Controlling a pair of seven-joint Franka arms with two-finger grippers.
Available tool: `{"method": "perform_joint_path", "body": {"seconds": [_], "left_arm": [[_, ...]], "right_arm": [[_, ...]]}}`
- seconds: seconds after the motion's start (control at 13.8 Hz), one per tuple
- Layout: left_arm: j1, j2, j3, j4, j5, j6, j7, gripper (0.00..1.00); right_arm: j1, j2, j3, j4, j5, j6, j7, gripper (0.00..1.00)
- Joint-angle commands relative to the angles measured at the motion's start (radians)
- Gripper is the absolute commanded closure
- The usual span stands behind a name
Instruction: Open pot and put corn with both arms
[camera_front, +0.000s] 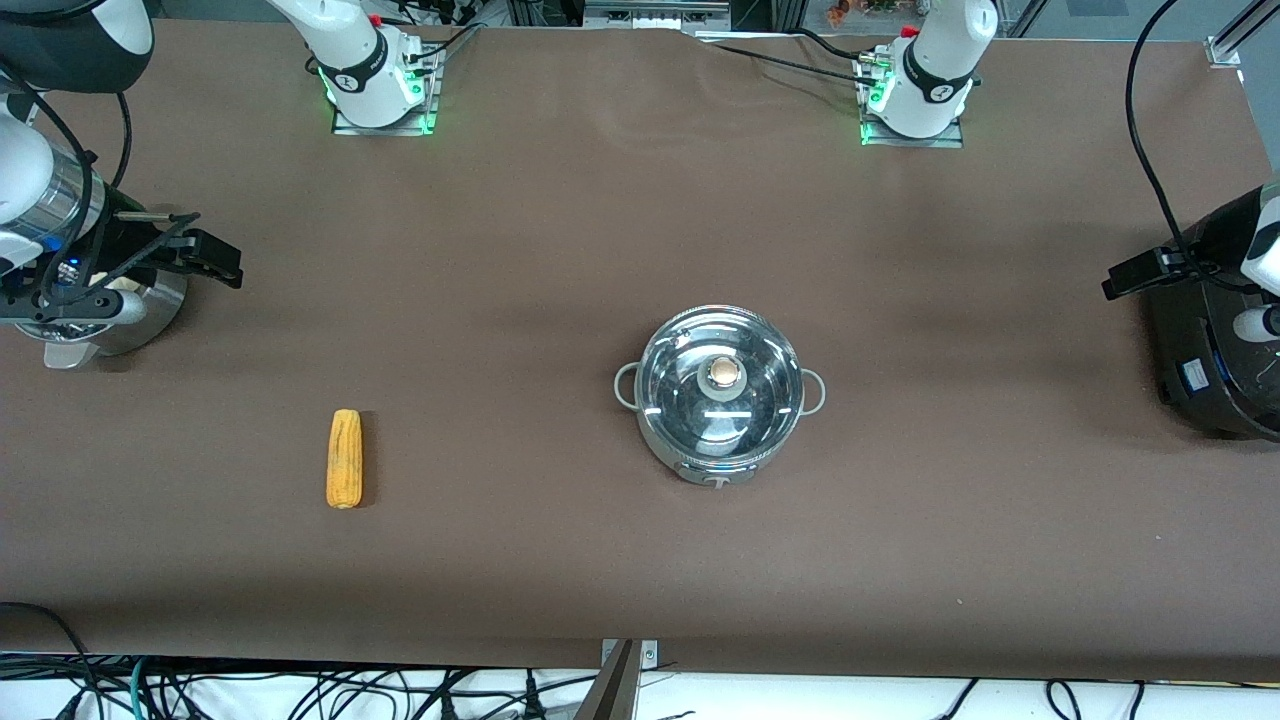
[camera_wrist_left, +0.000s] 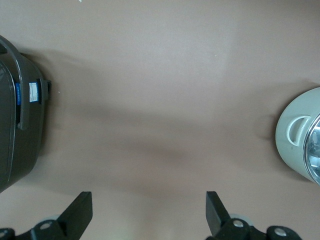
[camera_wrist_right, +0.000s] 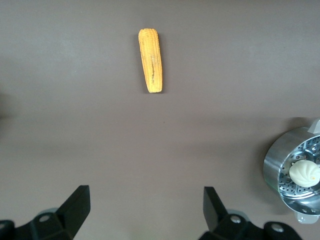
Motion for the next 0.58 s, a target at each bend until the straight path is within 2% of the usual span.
{"method": "perform_joint_path", "body": {"seconds": [0.0,0.51], "left_arm": [[0.002,0.003,-0.003,0.014,0.027,-0.012,0.054,0.0],[0.008,0.005,-0.003,0.011,0.025,-0.012,0.078,0.0]], "right_arm": [[-0.008,0.008,0.004,0.021,0.01,-0.005,-0.001,0.0],[-0.008,0.008,0.004,0.021,0.01,-0.005,0.0,0.0]]}}
